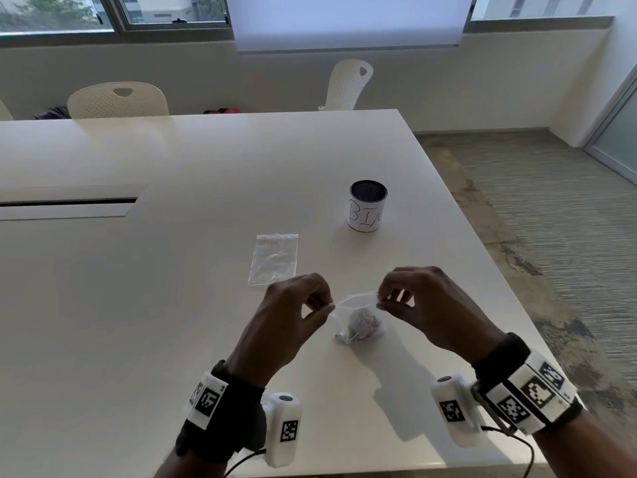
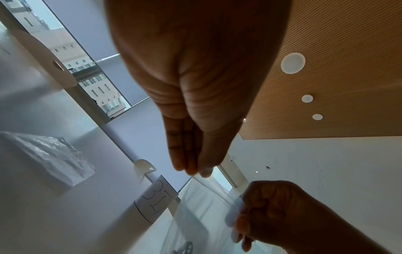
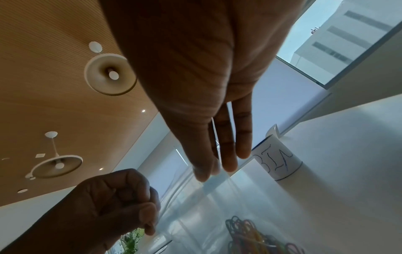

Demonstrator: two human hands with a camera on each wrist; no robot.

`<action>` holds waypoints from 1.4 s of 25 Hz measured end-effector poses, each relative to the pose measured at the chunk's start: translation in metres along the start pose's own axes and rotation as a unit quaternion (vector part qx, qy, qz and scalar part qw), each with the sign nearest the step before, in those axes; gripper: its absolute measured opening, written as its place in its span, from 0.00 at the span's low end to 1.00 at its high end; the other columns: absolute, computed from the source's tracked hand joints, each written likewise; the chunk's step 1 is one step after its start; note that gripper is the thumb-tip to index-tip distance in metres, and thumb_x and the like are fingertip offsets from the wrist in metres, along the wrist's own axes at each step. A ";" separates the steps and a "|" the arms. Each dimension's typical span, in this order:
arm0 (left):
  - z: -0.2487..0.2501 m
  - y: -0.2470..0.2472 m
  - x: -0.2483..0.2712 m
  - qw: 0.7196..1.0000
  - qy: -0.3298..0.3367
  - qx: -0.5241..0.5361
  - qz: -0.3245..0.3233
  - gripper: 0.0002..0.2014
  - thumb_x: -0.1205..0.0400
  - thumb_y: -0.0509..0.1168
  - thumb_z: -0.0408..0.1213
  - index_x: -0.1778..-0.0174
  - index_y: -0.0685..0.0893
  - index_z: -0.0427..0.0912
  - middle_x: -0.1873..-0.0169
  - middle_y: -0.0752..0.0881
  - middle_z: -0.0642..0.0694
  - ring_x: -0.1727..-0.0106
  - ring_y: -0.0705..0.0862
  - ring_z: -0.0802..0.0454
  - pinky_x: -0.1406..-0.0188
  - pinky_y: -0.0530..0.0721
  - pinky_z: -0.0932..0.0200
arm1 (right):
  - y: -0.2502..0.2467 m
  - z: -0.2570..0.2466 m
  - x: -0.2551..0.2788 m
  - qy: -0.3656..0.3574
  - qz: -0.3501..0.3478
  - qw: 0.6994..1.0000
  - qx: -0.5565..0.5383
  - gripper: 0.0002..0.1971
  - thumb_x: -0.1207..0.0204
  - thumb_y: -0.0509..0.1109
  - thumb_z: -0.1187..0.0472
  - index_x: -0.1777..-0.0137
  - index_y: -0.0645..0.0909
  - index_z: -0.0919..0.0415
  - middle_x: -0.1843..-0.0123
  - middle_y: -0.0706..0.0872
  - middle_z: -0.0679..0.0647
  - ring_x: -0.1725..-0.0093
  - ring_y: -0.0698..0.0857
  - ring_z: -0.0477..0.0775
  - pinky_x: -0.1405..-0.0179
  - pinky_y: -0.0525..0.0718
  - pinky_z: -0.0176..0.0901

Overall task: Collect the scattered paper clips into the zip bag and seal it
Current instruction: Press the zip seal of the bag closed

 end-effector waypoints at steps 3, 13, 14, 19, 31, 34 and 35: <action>-0.005 0.003 -0.002 1.000 -0.009 0.012 -0.018 0.10 0.19 0.80 0.36 0.43 0.91 0.47 0.55 0.91 0.56 0.54 0.90 0.56 0.52 0.88 0.66 | 0.004 0.005 0.000 -0.004 -0.003 0.998 -0.062 0.05 0.24 0.82 0.63 0.58 0.89 0.56 0.59 0.90 0.44 0.60 0.90 0.47 0.57 0.90 0.49; -0.006 0.005 -0.006 0.988 -0.044 0.128 0.077 0.01 0.18 0.78 0.35 0.53 0.95 0.45 0.52 0.95 0.54 0.48 0.93 0.56 0.43 0.89 0.63 | -0.003 0.009 0.010 0.044 0.073 0.966 -0.242 0.05 0.27 0.83 0.68 0.54 0.91 0.61 0.59 0.94 0.52 0.58 0.93 0.48 0.51 0.90 0.38; -0.007 0.007 -0.005 0.979 -0.063 0.175 0.083 0.01 0.17 0.77 0.33 0.52 0.94 0.43 0.52 0.96 0.52 0.47 0.94 0.53 0.40 0.90 0.59 | -0.004 0.010 0.010 0.064 0.082 0.956 -0.274 0.07 0.27 0.83 0.69 0.52 0.90 0.61 0.59 0.94 0.54 0.58 0.93 0.49 0.50 0.90 0.37; -0.016 0.024 0.004 0.979 -0.087 0.168 0.076 0.04 0.15 0.73 0.28 0.53 0.89 0.40 0.57 0.96 0.50 0.51 0.96 0.53 0.42 0.94 0.50 | 0.008 0.017 0.002 0.086 0.094 0.961 -0.247 0.05 0.25 0.82 0.68 0.54 0.90 0.58 0.59 0.94 0.53 0.58 0.93 0.53 0.49 0.89 0.43; -0.012 0.043 -0.018 0.992 -0.067 0.092 0.048 0.03 0.21 0.82 0.37 0.53 0.97 0.48 0.59 0.94 0.57 0.55 0.90 0.60 0.53 0.78 0.78 | 0.018 0.010 -0.006 0.061 0.067 0.967 -0.238 0.07 0.26 0.83 0.68 0.52 0.89 0.59 0.59 0.93 0.53 0.57 0.93 0.51 0.50 0.87 0.33; -0.014 0.046 -0.018 0.989 -0.076 0.118 0.040 0.03 0.22 0.82 0.38 0.53 0.98 0.48 0.58 0.95 0.56 0.54 0.92 0.59 0.50 0.84 0.73 | 0.023 0.017 -0.001 0.085 0.051 0.963 -0.251 0.03 0.24 0.82 0.65 0.54 0.91 0.59 0.58 0.95 0.54 0.56 0.93 0.55 0.49 0.90 0.43; -0.013 0.047 -0.018 0.988 -0.078 0.124 0.037 0.04 0.22 0.82 0.38 0.53 0.98 0.48 0.58 0.95 0.56 0.53 0.92 0.58 0.49 0.85 0.71 | 0.023 0.018 0.000 0.091 0.046 0.961 -0.257 0.02 0.23 0.81 0.65 0.55 0.91 0.59 0.58 0.95 0.54 0.55 0.93 0.56 0.48 0.90 0.44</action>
Point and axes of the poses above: each hand's wrist, its own x-axis away from the middle knuckle, its own y-axis out of the palm, z = x × y, the point moved 4 cm from there along -x, towards the middle knuckle
